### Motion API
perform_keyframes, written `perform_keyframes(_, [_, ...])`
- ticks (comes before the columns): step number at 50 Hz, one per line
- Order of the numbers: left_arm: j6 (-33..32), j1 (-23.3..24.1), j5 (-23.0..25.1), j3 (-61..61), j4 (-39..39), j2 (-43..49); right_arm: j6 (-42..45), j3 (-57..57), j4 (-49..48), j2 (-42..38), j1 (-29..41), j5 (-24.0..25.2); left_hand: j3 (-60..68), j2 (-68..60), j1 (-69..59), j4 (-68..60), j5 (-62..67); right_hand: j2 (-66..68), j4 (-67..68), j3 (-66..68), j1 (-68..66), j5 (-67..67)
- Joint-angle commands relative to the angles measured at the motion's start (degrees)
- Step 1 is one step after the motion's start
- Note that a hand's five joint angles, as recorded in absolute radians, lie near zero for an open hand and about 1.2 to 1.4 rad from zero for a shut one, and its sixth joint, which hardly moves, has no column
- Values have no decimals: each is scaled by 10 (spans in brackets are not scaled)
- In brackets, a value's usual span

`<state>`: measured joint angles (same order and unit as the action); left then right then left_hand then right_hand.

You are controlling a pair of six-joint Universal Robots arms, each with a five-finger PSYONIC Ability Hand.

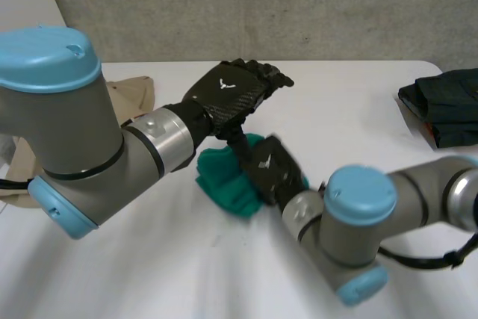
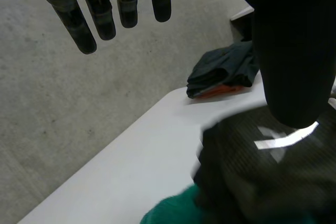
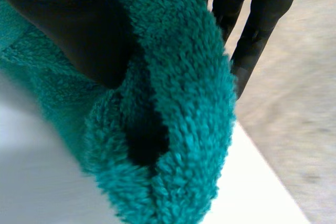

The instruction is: Fold the laundry.

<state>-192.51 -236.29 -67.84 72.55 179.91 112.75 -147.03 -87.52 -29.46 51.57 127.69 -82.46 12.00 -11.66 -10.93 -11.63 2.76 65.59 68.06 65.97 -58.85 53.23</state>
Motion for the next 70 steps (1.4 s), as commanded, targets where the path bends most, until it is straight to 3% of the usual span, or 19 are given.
perform_keyframes(1, [14, -16, -1, -10, 4, -24, -17, 101, 3, 43, -84, -1, 7, -11, -18, -11, 0, 144, 119, 140, -212, 168])
perform_keyframes(8, [59, -36, -1, -17, 30, -68, -26, 189, -2, 46, -154, 2, 11, -14, -21, -14, 3, 144, 119, 140, -212, 168])
perform_keyframes(14, [73, -38, 2, -17, 40, -73, -100, 261, -58, 39, -261, 15, 12, -16, -23, -16, 5, 144, 119, 140, -212, 168])
perform_keyframes(21, [71, -33, 4, -8, 40, -69, -139, 304, -105, -19, -401, 83, 12, -16, -23, -16, 5, 144, 119, 140, -212, 168])
perform_keyframes(29, [71, -31, 4, -4, 40, -54, -196, 329, -212, -171, -521, 214, 14, -18, -25, -18, 7, 144, 119, 140, -212, 168])
perform_keyframes(38, [69, -29, 4, 4, 41, -39, -194, 293, -222, -218, -584, 272, 14, -18, -25, -18, 7, 144, 119, 140, -212, 168])
perform_keyframes(39, [69, -28, 4, 4, 41, -39, -195, 276, -218, -206, -591, 278, 14, -18, -25, -18, 7, -28, -53, -32, -39, -5])
perform_keyframes(41, [69, -27, 4, 4, 41, -39, -194, 256, -210, -182, -592, 278, 14, -18, -25, -18, 7, -223, -248, -227, 155, -199])
perform_keyframes(44, [69, -22, 2, 4, 41, -40, -194, 223, -166, -106, -593, 277, 14, -18, -25, -18, 7, -373, -397, -377, 305, -349])
perform_keyframes(46, [69, -19, 2, 3, 41, -43, -194, 213, -119, -57, -594, 277, 14, -18, -25, -18, 7, -556, -581, -560, 488, -532])
perform_keyframes(52, [69, -14, 2, 3, 40, -47, -181, 243, 19, 6, -595, 262, 14, -18, -25, -18, 7, -556, -581, -560, 488, -532])
perform_keyframes(56, [69, -13, 2, 3, 40, -58, -116, 267, 120, 62, -588, 196, 14, -18, -25, -18, 7, -556, -581, -560, 488, -532])
perform_keyframes(59, [70, -14, -4, 2, 41, -72, -73, 261, 143, 99, -576, 166, 14, -18, -25, -18, 7, -556, -581, -560, 488, -532])
perform_keyframes(63, [73, -24, -17, -9, 45, -90, -39, 226, 137, 140, -475, 145, 16, -19, -26, -19, 8, -556, -581, -560, 488, -532])
perform_keyframes(64, [72, -35, -37, -16, 46, -97, -39, 200, 119, 152, -422, 151, 17, -21, -28, -21, 10, -556, -581, -560, 488, -532])
perform_keyframes(67, [68, -68, -85, -29, 47, -104, -38, 147, 75, 173, -355, 167, 26, -29, -37, -30, 18, -556, -581, -560, 488, -532])
perform_keyframes(70, [52, -135, -143, -41, 42, -97, -32, 56, 23, 208, -287, 203, 24, -28, -35, -28, 17, -556, -581, -560, 488, -532])
